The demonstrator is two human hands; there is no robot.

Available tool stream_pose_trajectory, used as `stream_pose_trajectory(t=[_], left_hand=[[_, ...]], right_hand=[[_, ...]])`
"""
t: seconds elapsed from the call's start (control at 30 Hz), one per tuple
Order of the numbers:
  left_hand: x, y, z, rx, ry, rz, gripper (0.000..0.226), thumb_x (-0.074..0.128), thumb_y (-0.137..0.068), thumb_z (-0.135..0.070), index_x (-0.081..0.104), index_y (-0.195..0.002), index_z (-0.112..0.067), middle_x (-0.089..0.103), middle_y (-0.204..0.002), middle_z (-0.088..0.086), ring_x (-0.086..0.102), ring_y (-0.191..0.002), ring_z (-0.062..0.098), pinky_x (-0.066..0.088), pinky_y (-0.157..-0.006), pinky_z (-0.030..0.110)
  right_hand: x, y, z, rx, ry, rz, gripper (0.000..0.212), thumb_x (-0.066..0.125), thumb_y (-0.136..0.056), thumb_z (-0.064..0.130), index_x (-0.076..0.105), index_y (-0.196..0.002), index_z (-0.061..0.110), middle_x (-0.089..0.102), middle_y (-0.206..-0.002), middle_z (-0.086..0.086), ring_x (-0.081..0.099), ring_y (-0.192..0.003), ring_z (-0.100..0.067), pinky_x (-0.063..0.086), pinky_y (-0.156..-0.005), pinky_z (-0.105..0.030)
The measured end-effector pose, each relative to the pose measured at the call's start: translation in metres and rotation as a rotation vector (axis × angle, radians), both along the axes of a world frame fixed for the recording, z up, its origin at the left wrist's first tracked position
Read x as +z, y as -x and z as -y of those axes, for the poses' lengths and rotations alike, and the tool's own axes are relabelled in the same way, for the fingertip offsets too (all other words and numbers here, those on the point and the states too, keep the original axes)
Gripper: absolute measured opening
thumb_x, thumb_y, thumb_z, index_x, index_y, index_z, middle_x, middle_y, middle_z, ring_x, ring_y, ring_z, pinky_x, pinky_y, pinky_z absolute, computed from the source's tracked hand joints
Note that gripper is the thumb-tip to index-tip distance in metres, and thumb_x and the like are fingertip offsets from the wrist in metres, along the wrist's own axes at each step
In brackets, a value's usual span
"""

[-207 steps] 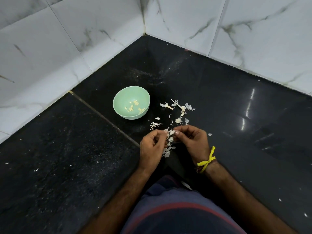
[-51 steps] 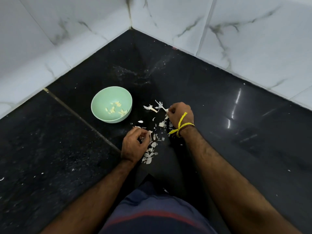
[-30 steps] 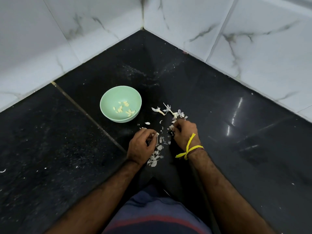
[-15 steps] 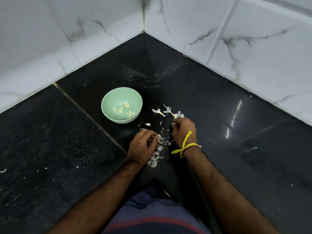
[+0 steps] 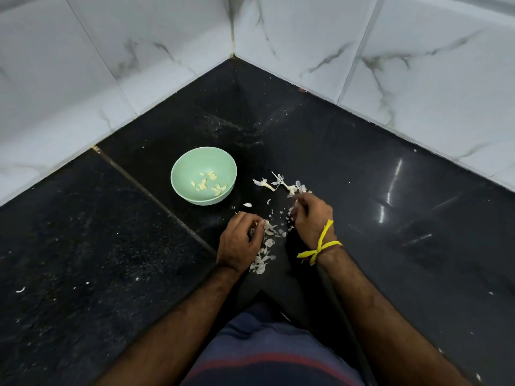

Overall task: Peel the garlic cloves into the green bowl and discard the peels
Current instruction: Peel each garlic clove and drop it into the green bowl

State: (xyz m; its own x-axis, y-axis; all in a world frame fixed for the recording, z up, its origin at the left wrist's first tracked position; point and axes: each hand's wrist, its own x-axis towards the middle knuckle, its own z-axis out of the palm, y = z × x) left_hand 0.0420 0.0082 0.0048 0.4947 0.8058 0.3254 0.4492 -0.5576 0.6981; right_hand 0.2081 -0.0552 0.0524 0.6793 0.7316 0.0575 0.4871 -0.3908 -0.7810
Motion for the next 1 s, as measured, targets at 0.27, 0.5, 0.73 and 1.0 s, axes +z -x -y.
stream_pose_trajectory(t=[0.27,0.5,0.73,1.0], left_hand=[[0.004,0.001,0.003,0.031,-0.018,0.018,0.017,0.078,-0.088,-0.022,0.066,-0.081,-0.014,0.061,-0.085,-0.004,0.058,-0.081,0.014,0.046,-0.075,0.025],[0.002,0.008,0.024,0.026,0.032,0.054,0.005,0.074,-0.09,-0.018,0.072,-0.091,-0.013,0.068,-0.091,-0.003,0.063,-0.082,0.019,0.053,-0.075,0.038],[-0.003,0.012,0.027,-0.02,0.053,0.014,0.012,0.072,-0.088,-0.023,0.068,-0.08,-0.015,0.063,-0.084,-0.004,0.06,-0.082,0.017,0.051,-0.075,0.035],[-0.006,0.012,0.025,-0.058,0.02,0.028,0.015,0.067,-0.091,-0.028,0.069,-0.086,-0.015,0.064,-0.089,-0.004,0.061,-0.087,0.017,0.051,-0.077,0.031]], right_hand=[[0.007,0.014,0.033,-0.087,-0.064,-0.41,0.007,0.068,-0.09,0.013,0.067,-0.084,0.011,0.072,-0.069,-0.008,0.07,-0.059,-0.021,0.059,-0.056,-0.031],[0.012,0.017,0.037,-0.112,-0.061,-0.652,0.008,0.07,-0.083,-0.005,0.068,-0.081,0.003,0.07,-0.074,-0.017,0.067,-0.059,-0.019,0.057,-0.056,-0.028],[0.005,0.02,0.045,-0.05,0.054,-0.662,0.01,0.078,-0.079,-0.002,0.072,-0.087,-0.002,0.072,-0.074,-0.018,0.068,-0.06,-0.019,0.06,-0.061,-0.029],[0.001,0.021,0.045,0.055,0.275,-0.377,0.015,0.076,-0.08,0.006,0.075,-0.072,0.019,0.073,-0.067,-0.005,0.068,-0.058,-0.016,0.06,-0.059,-0.029]])
